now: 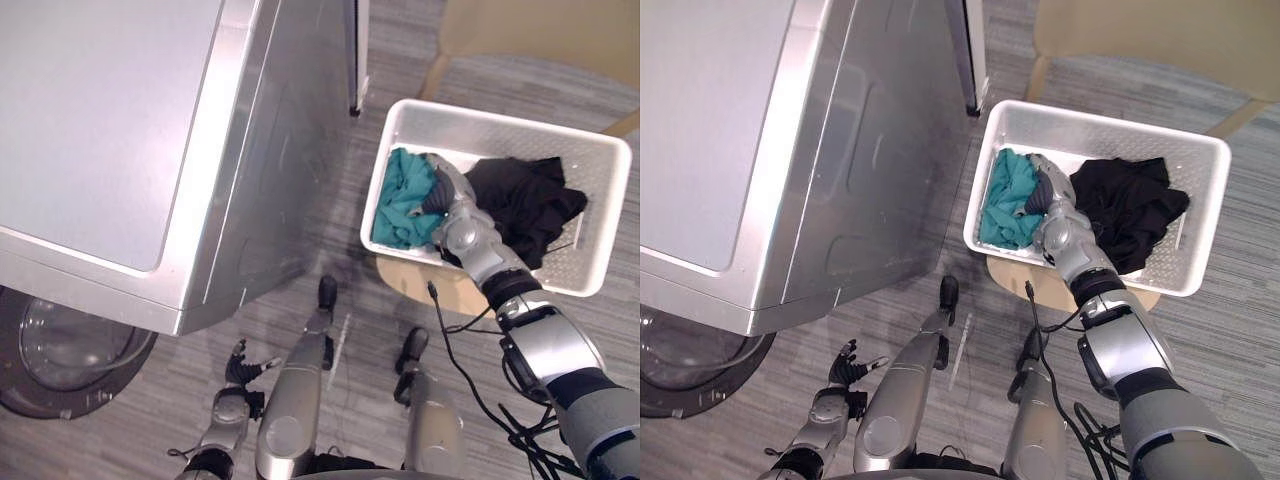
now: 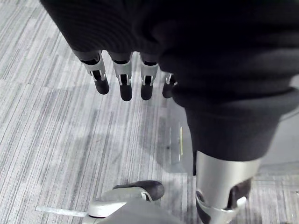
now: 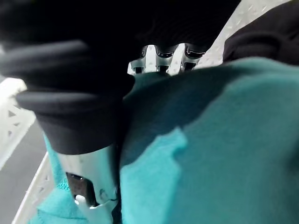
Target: Pick up the laundry basket with both hands and put the clothes into the washing machine.
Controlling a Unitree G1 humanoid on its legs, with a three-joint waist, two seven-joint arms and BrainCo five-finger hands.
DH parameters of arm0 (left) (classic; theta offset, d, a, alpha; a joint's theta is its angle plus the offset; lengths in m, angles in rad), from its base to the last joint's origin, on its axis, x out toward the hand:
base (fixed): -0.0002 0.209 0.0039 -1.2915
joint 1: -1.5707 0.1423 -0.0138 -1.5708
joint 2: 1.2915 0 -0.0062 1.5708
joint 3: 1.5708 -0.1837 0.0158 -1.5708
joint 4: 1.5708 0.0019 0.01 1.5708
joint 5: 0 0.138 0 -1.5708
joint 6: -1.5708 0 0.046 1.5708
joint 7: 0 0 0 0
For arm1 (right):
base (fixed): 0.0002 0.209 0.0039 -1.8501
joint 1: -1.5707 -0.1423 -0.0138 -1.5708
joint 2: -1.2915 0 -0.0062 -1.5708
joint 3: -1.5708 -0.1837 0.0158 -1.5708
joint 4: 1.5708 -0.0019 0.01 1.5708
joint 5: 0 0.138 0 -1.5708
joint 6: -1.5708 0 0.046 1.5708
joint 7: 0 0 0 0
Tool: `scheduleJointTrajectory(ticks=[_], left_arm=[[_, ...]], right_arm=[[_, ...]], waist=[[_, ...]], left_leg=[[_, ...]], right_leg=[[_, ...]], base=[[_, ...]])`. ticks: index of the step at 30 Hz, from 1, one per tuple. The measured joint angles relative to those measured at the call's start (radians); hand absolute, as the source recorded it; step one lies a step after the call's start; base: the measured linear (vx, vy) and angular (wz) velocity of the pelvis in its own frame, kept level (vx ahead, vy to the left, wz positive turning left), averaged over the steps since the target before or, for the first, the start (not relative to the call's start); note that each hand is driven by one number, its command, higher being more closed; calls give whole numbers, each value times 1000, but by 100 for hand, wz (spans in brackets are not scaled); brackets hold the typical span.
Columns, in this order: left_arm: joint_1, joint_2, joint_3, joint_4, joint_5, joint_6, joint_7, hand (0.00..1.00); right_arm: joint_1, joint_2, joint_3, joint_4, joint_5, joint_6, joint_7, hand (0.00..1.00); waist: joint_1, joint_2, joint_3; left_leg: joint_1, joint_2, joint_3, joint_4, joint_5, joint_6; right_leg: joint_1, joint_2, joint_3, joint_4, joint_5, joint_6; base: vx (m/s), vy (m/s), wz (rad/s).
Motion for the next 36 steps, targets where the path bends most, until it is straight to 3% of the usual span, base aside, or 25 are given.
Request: scheduleJointTrajectory(ticks=[1, 2, 7, 12, 16, 20, 23, 27, 29, 31, 36], left_arm=[[-1, -1, 0, -2, -1, -2, 4, 0], [-7, -3, -1, -2, -9, -2, 5, 0], [-43, -21, -8, -23, -18, -3, 6, 0], [-68, -69, -52, -45, -19, -4, 5, 0], [-74, -73, -52, -45, -19, -2, 7, 0], [-68, -56, -52, -46, -18, 2, 7, 0], [-26, -25, -51, -69, -15, 10, 6, 0], [53, 5, -50, -69, 8, 29, 2, 0], [76, 5, -50, -70, 23, 39, -5, 0], [103, 6, -49, -70, 24, 42, -17, 0], [150, 7, -50, -71, 24, 45, -18, 0]], right_arm=[[-5, -1, 13, 0, 0, 1, 0, 0], [-12, -6, 46, 0, -1, 2, 2, 100], [-56, -19, 148, 0, -22, 2, 41, 100], [-62, -19, 159, -12, -20, 3, 45, 100], [1, -21, 70, -140, 6, 9, 36, 100], [138, -11, -90, -392, 60, 8, -19, 100], [277, 39, -169, -597, 112, -7, -38, 100], [547, 171, -235, -816, 213, -60, -34, 100], [650, 228, -253, -884, 273, -75, -11, 100], [730, 282, -254, -954, 363, -104, 19, 100], [823, 347, -241, -1080, 512, -173, 71, 100]], waist=[[0, 0, 0], [1, 0, 0], [-2, 0, 0], [-1, -1, 0], [-7, -1, 0], [-21, -8, 0], [-46, -33, -11], [-89, -93, -86], [-94, -111, -121], [-115, -120, -168], [-117, -117, -214]], left_leg=[[0, 1, -1, -8, 4, -1], [-1, 1, -2, -12, 5, -1], [6, -2, -7, -66, 40, -12], [27, 2, -6, -74, 44, -14], [64, 3, -2, -78, 44, -14], [143, 11, 0, -112, 52, -20], [215, 15, 15, -143, 52, -20], [288, 12, 40, -168, 43, -24], [326, 13, 57, -168, 31, -28], [356, 15, 71, -169, 27, -30], [448, 33, 101, -166, -3, -40]], right_leg=[[-7, -1, -2, 9, -1, 0], [-14, -3, -3, 24, -8, -4], [-40, -10, -11, 60, -33, -1], [-32, -9, -6, 70, -34, -3], [3, -7, 0, 60, -34, -2], [76, 7, 5, 28, -31, -4], [135, 16, 23, 0, -29, -3], [202, 22, 38, -42, -27, -1], [233, 24, 56, -56, -27, -1], [260, 26, 75, -70, -25, 3], [282, 38, 142, -1, -27, 6]], base=[[12, -36, 11], [11, -31, 5], [8, -34, 7], [11, -25, -1], [4, -8, -4], [5, -14, -3], [30, -19, -14], [81, -13, -16], [54, -10, -22], [40, -9, -31], [-31, -13, -33]])
